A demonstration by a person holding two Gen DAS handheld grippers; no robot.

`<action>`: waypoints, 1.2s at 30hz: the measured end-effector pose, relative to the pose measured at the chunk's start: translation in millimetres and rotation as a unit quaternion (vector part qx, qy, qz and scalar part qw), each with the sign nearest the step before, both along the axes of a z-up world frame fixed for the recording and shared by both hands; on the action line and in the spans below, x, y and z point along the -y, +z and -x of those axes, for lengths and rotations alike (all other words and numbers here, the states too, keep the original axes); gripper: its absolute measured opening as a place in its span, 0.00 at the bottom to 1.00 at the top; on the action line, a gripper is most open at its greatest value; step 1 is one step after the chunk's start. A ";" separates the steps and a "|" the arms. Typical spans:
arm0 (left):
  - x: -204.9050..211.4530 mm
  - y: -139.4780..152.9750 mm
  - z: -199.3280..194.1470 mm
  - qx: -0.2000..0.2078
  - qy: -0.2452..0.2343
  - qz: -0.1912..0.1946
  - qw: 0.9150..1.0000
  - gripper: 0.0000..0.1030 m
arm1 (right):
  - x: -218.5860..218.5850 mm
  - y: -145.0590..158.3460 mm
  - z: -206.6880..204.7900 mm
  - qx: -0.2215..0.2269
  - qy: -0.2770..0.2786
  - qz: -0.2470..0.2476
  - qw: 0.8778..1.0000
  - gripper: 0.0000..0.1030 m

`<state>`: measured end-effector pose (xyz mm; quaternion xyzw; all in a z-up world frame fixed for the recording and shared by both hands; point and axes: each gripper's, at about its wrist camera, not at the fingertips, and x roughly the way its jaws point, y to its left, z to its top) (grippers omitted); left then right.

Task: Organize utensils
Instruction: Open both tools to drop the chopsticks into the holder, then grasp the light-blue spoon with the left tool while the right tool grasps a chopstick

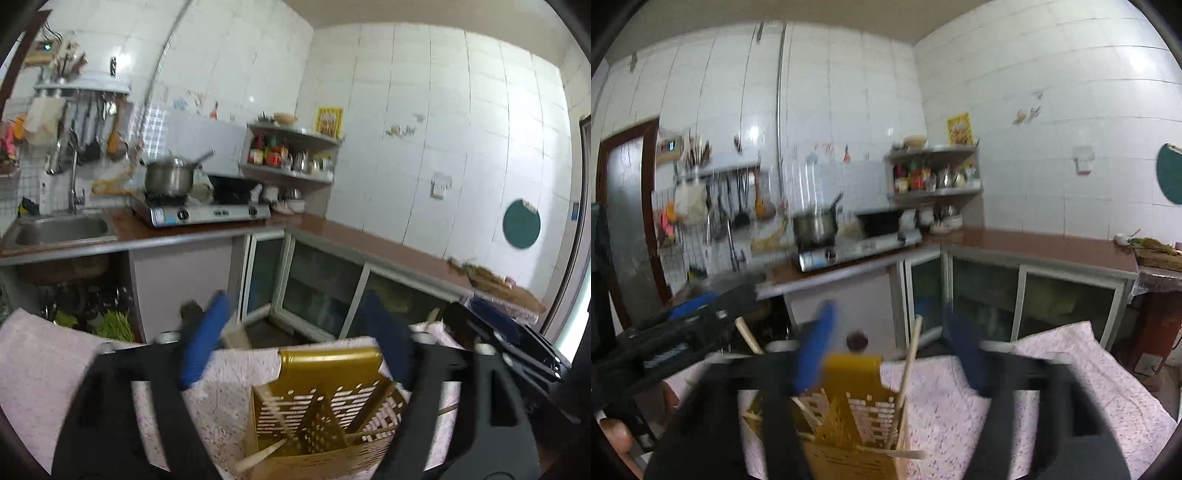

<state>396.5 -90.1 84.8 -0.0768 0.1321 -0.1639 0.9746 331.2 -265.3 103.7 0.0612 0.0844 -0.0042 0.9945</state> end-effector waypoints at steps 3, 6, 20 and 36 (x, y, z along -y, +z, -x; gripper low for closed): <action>-6.3 25.4 20.7 0.008 0.014 -0.021 1.000 0.90 | 6.2 18.8 18.4 0.003 -0.006 0.002 1.000 0.65; -21.2 43.7 48.5 0.027 0.040 -0.033 0.998 0.95 | 12.6 28.4 38.4 -0.004 -0.014 0.001 1.000 0.68; -84.1 -17.4 113.9 -0.069 0.096 -0.055 0.992 0.95 | 10.9 -34.6 93.1 -0.089 -0.054 0.012 0.995 0.72; -95.5 -128.0 76.9 -0.273 0.100 -0.081 0.953 0.95 | 4.1 -147.5 62.5 -0.294 -0.081 -0.015 0.952 0.71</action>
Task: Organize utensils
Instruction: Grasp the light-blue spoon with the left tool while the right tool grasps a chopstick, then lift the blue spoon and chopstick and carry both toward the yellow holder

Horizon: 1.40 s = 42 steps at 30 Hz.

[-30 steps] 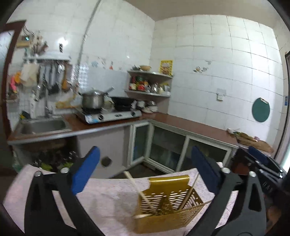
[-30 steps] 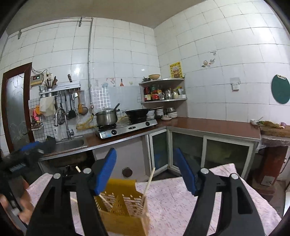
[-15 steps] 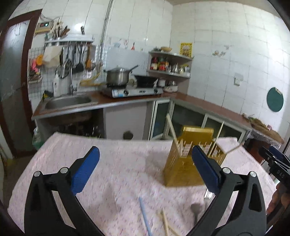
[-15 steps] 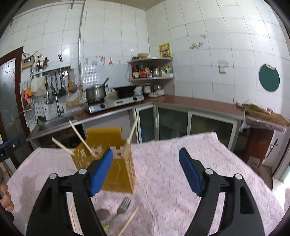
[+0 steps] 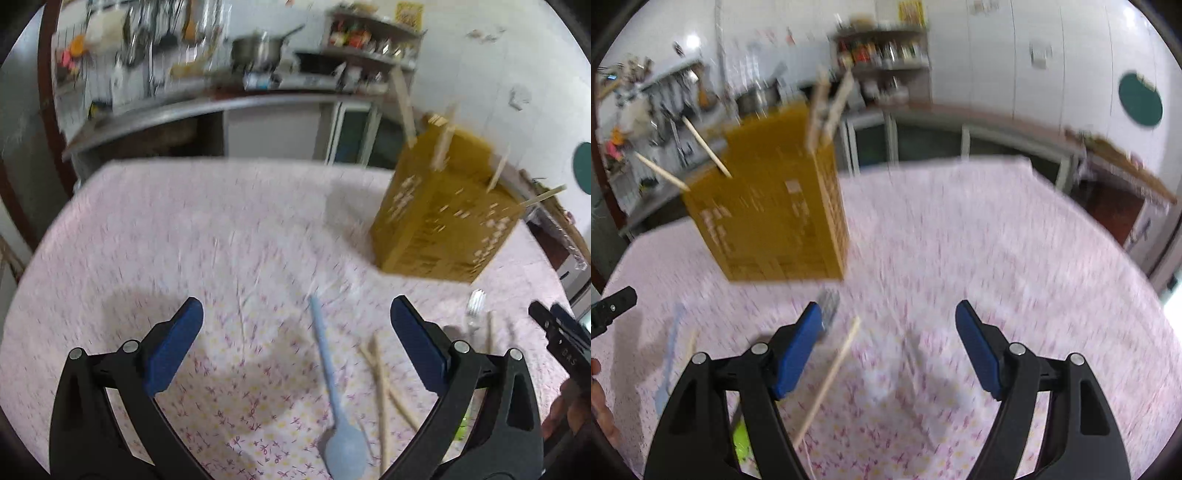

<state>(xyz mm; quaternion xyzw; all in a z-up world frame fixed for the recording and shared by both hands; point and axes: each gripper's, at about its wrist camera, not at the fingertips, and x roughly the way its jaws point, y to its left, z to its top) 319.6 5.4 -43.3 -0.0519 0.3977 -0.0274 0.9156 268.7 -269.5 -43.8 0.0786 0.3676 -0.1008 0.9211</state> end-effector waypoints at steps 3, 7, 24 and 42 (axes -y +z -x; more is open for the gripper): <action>0.9 -17.7 -15.4 -0.057 -0.002 0.008 0.998 0.95 | -6.4 -17.6 -14.5 -0.067 0.000 -0.007 0.998 0.68; 5.1 -27.3 -25.5 -0.087 -0.004 0.009 0.996 0.95 | -12.6 -29.4 -25.2 -0.103 0.006 -0.027 0.994 0.59; 31.1 -61.5 -54.0 -0.124 -0.023 -0.051 0.991 0.59 | -16.8 -40.9 -43.8 -0.129 0.015 -0.052 0.990 0.11; 11.0 -49.1 -50.9 -0.131 -0.036 -0.009 0.991 0.06 | -16.1 -37.6 -34.5 -0.113 0.031 -0.060 0.991 0.07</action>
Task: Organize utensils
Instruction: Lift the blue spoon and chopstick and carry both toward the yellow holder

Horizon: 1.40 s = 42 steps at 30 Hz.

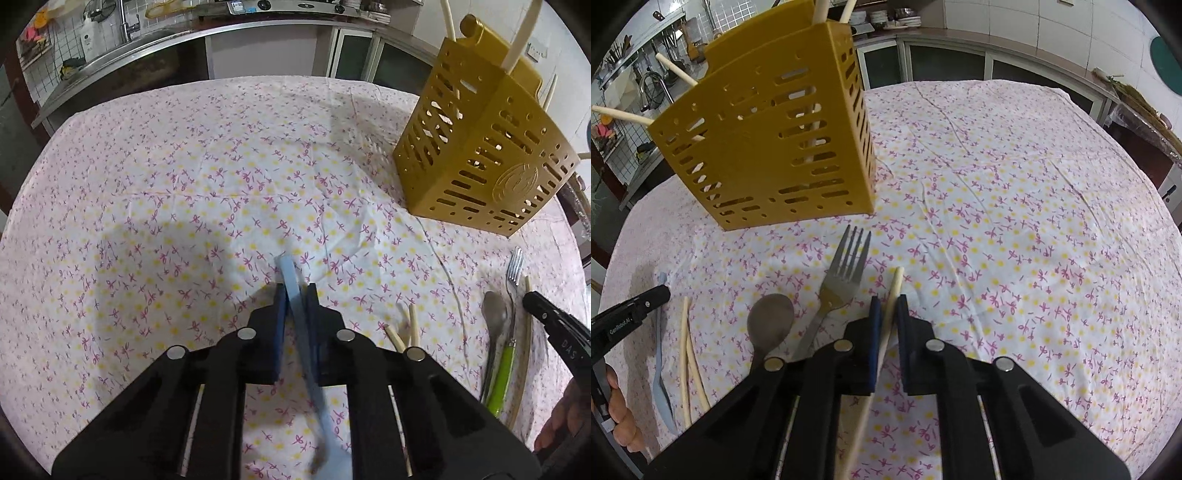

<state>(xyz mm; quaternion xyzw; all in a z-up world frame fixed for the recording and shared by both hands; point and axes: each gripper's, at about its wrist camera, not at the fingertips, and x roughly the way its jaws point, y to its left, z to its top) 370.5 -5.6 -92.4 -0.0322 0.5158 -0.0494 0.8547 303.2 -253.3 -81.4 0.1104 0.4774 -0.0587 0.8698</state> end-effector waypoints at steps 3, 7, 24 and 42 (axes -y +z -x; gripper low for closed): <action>-6.8 1.0 5.0 0.001 0.000 0.011 1.000 0.05 | 2.0 7.6 5.9 0.013 -0.001 -0.001 1.000 0.06; -4.6 16.4 20.1 0.024 -0.009 0.026 0.999 0.05 | 5.9 22.9 15.5 0.038 0.003 -0.011 0.999 0.06; 20.2 134.2 86.1 0.203 -0.047 0.056 0.976 0.05 | 3.5 143.3 77.8 0.288 0.026 0.005 0.957 0.06; 63.9 253.3 79.9 0.339 -0.073 0.053 0.937 0.05 | -9.9 232.4 49.4 0.500 0.020 0.049 0.864 0.06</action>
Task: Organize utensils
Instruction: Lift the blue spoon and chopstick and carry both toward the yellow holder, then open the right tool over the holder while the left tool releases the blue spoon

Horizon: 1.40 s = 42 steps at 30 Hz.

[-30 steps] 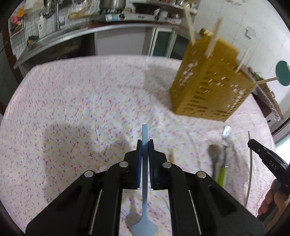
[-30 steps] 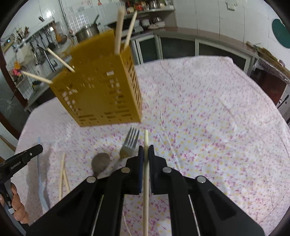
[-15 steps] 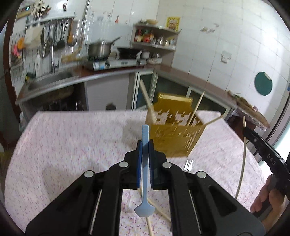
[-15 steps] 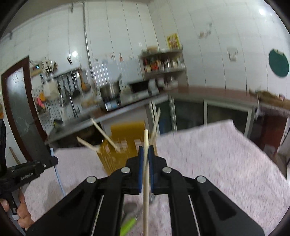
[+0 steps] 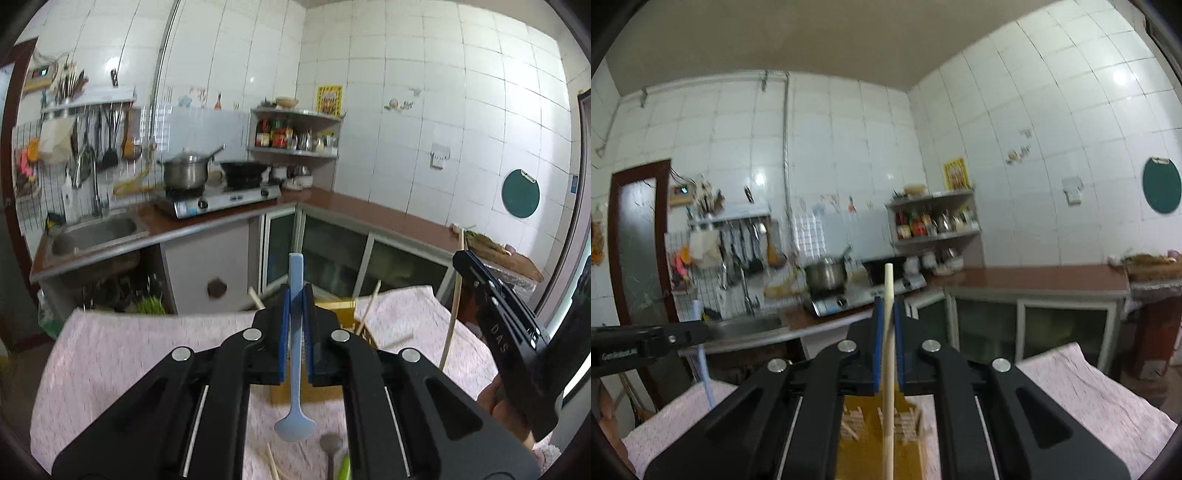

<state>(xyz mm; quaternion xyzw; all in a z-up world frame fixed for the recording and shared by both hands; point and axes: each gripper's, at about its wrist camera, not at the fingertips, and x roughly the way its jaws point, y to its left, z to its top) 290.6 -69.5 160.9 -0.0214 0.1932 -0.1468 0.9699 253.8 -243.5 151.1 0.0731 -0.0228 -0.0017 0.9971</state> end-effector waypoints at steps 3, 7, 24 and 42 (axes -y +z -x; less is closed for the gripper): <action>7.1 8.0 -11.1 0.012 -0.003 -0.002 1.000 0.05 | 1.8 4.5 -3.6 0.027 0.003 0.003 1.000 0.06; 13.5 10.3 -30.8 0.021 -0.004 0.002 1.000 0.05 | 8.3 10.3 -12.3 0.061 0.003 -0.016 0.998 0.06; 38.2 -36.6 -117.2 0.008 -0.010 0.002 1.000 0.05 | 0.9 -29.4 -79.6 0.068 -0.031 0.005 0.997 0.06; 5.6 -46.2 -99.1 -0.014 0.038 0.005 0.999 0.65 | 19.6 -39.7 -69.9 -0.036 -0.030 0.005 0.999 0.50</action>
